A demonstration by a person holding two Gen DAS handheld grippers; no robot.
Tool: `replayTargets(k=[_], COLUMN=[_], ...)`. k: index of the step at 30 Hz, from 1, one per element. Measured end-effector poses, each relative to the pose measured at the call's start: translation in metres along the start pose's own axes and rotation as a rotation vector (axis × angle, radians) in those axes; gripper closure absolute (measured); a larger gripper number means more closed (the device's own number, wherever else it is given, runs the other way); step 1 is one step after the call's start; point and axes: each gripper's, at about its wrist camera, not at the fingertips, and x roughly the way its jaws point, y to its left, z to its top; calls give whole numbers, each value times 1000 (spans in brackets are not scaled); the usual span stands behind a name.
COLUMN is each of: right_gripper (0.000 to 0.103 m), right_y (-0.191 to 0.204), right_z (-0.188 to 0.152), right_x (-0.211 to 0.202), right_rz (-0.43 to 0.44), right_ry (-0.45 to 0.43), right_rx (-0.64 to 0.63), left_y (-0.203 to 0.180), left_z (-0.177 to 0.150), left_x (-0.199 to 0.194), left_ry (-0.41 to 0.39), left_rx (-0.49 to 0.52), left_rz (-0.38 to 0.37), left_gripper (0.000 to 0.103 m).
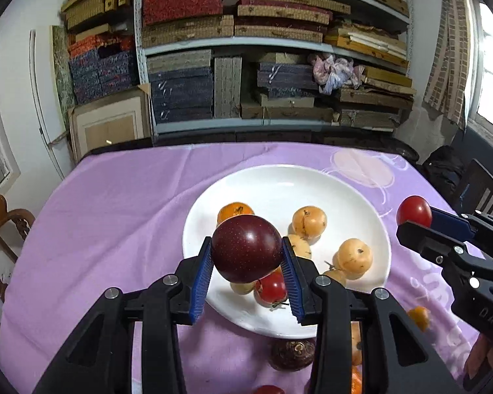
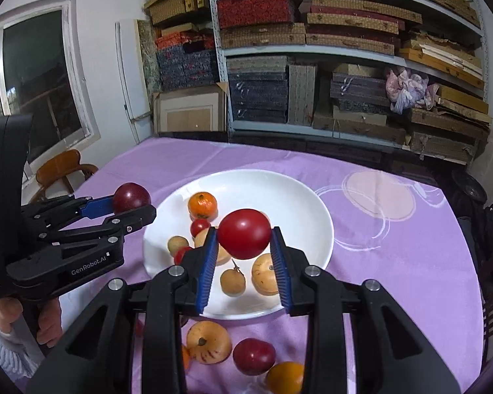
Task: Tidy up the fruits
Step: 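Lower both held fruits onto the white plate and open both tools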
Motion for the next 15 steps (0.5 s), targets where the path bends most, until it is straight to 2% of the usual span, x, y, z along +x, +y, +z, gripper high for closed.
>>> replayTargets(k=[4, 8, 11, 12, 14, 15], right_gripper=[71, 70, 53, 50, 46, 37], right_y=[3, 5, 6, 6, 5, 3], right_z=[-5, -10, -11, -10, -8, -7], right_x=[43, 70, 84, 86, 82, 76], right_rz=[-7, -15, -30, -34, -33, -26], right_ry=[79, 117, 131, 132, 112, 93], right_rx=[-25, -53, -68, -73, -65, -51], left_y=[8, 11, 11, 11, 10, 9], left_z=[-7, -15, -16, -15, -14, -13], left_x=[39, 57, 58, 57, 49, 43], left_ry=[70, 89, 67, 61, 32, 7], left_rx=[-31, -6, 12, 14, 23, 28], left_rz=[3, 26, 43, 47, 60, 72], left_gripper=[63, 62, 61, 59, 48, 35])
